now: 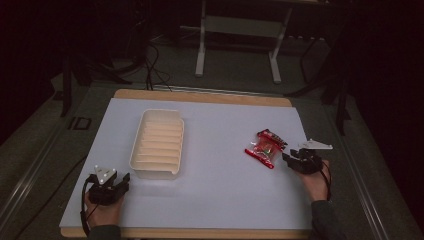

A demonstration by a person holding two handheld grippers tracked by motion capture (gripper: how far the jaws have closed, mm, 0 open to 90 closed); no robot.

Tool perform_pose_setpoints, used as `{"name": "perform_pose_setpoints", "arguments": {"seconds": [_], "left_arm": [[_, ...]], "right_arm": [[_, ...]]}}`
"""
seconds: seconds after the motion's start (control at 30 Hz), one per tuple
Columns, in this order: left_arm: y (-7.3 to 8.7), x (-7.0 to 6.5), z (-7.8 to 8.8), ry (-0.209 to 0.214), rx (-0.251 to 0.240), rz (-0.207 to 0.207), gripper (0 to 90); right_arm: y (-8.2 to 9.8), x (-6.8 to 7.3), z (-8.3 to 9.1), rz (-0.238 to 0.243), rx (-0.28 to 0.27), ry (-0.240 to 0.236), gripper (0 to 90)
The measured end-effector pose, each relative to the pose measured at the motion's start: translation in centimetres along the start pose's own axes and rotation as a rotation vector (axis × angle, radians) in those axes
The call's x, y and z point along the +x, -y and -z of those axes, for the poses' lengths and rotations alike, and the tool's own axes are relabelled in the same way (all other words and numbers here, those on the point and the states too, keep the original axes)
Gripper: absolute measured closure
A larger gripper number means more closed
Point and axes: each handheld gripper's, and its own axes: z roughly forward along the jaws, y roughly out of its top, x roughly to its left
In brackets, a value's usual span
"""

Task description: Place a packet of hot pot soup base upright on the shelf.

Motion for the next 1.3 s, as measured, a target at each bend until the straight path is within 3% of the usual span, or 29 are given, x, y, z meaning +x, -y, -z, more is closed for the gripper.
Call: {"name": "perform_pose_setpoints", "arguments": {"seconds": [0.3, 0.4, 0.53, 0.7, 0.87, 0.93, 1.03, 1.3], "left_arm": [[0.0, -0.1, 0.0, 0.003, -0.005, -0.006, 52.8], [0.0, -0.1, 0.1, 0.001, -0.008, -0.008, 52.7], [0.1, -0.1, 0.1, 0.002, -0.009, -0.008, 52.7], [0.0, -0.1, 0.1, 0.003, -0.008, -0.007, 52.6], [0.1, -0.1, 0.1, 0.004, -0.010, -0.007, 52.6], [0.1, -0.1, 0.1, 0.005, -0.010, -0.009, 52.5], [0.1, -0.1, 0.1, 0.005, -0.013, -0.013, 52.3], [0.1, -0.1, 0.1, 0.008, -0.011, -0.012, 52.2]], "right_arm": [[-2.4, -1.6, -0.8, 0.025, 0.011, -0.005, 55.6], [-3.1, -2.5, -1.5, -0.017, 0.001, -0.004, 55.8], [-3.7, -2.8, -2.6, -0.031, 0.008, 0.003, 55.1], [-4.5, -3.0, -4.0, -0.073, 0.001, -0.030, 50.8], [-5.1, -3.4, -5.6, -0.126, 0.033, -0.053, 47.5], [-5.2, -3.7, -6.3, -0.163, 0.051, -0.098, 44.4], [-5.2, -3.9, -7.1, -0.216, 0.065, -0.121, 41.2], [-5.1, -3.9, -8.7, -0.246, 0.141, -0.123, 41.2]]}}
